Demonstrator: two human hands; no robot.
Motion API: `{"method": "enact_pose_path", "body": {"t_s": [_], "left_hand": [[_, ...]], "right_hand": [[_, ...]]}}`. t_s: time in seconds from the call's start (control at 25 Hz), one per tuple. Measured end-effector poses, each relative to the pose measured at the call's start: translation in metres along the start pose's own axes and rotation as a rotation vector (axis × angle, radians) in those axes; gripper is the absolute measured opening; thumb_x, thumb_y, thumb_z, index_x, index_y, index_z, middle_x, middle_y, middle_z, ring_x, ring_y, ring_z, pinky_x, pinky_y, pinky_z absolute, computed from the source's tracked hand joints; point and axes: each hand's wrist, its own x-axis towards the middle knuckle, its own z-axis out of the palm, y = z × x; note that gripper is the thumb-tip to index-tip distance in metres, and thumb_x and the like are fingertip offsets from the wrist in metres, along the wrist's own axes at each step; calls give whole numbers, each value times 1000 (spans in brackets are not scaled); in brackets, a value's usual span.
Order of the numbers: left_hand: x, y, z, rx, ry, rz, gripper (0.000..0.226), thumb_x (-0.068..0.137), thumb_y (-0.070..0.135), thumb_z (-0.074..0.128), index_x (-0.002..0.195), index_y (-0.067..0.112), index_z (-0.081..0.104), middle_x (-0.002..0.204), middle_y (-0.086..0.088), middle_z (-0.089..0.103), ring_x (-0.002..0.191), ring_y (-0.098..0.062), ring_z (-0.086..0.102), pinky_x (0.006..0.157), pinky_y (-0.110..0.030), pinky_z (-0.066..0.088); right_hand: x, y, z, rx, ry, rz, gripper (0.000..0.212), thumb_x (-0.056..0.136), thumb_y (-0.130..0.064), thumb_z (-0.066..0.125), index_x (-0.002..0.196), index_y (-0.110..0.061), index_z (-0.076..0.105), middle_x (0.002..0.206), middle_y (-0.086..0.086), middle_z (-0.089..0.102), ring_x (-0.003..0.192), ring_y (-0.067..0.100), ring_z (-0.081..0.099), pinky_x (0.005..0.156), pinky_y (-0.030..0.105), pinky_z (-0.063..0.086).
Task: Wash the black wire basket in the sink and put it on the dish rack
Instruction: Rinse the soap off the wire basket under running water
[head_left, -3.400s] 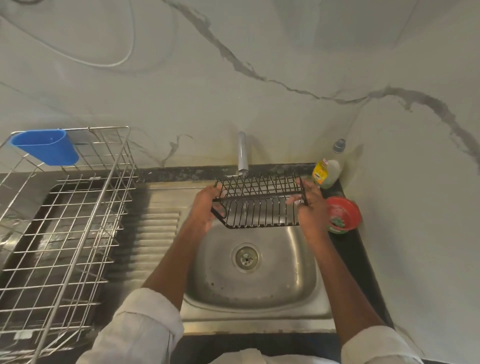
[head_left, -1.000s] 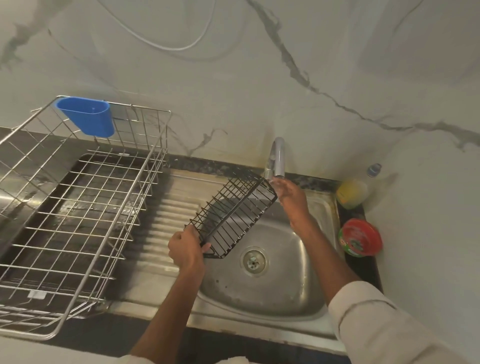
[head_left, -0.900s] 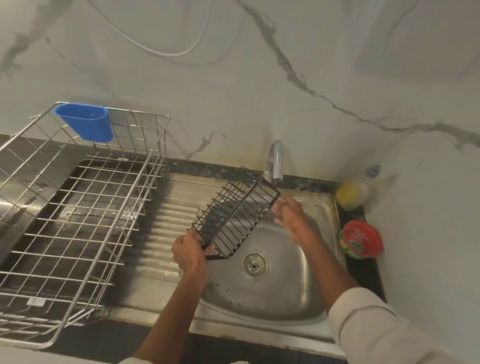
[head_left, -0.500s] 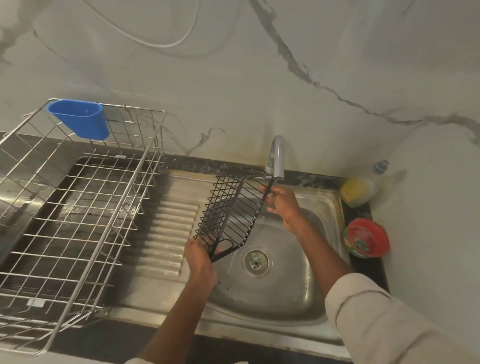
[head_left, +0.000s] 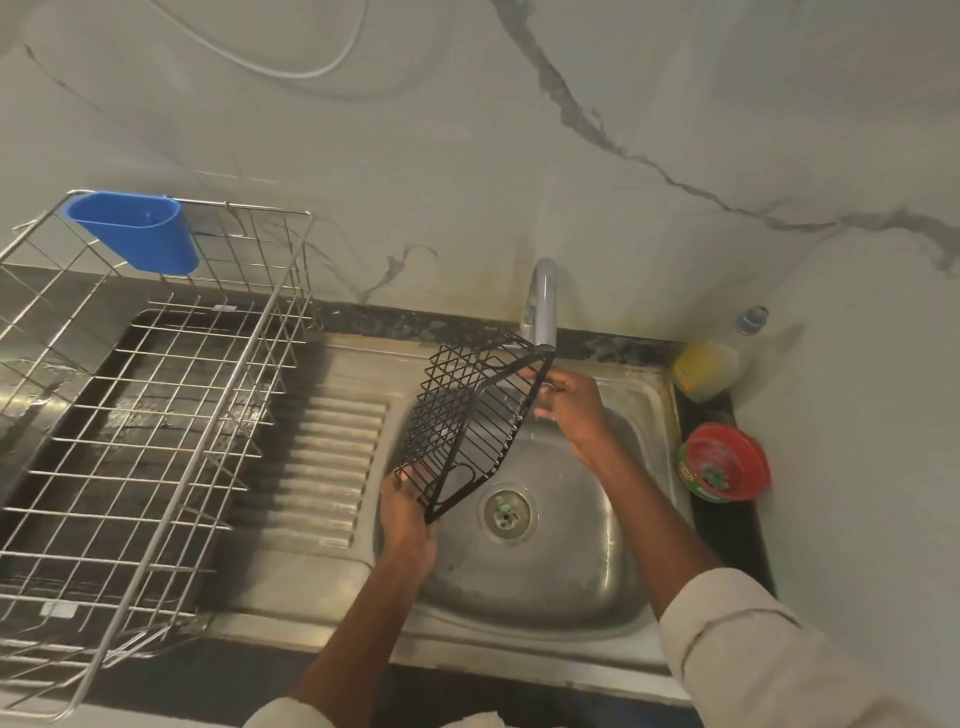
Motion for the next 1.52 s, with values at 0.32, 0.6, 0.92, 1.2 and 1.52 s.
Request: {"method": "enact_pose_path", "body": {"t_s": [0.32,0.6,0.92,1.2,1.52], "left_hand": [[9,9,10,-64,-63,-9,22,114,19,43,127,23,61,127,-7,71,117,-28,70,95,-47,53],[23,-4,14,-55,-59,-54,19,117,31,39,117,25,57,114,-2,73,100,-20,75,78,-38,49],[38,-1,19,-36,-89,-85,30,116,36,40,130,19,60,96,1,76,82,-17,74,66,-33,52],[49,-5,25,-75,-122,-195,44,114,48,39,127,17,67,130,-11,75,97,-27,72,75,-39,53],[58,1,42,-76,-193,-221,59,114,58,27,118,15,69,129,-11,73,85,-23,69,82,-42,49]], "right_hand": [[24,-9,5,12,-45,-17,43,98,10,53,109,-23,78,120,-5,76,110,26,73,94,45,60],[7,-8,-5,32,-22,-47,37,96,8,60,110,-21,78,117,-2,76,106,21,74,91,34,61],[8,-23,0,-21,-12,-69,39,98,5,59,109,-28,77,120,-8,74,110,18,72,95,35,60],[5,-25,-4,-52,-8,-92,36,94,2,67,106,-29,78,119,-4,75,112,20,71,93,33,60],[1,-30,-13,-60,24,-120,36,93,2,68,99,-32,79,110,-7,77,107,14,72,95,31,59]]}}
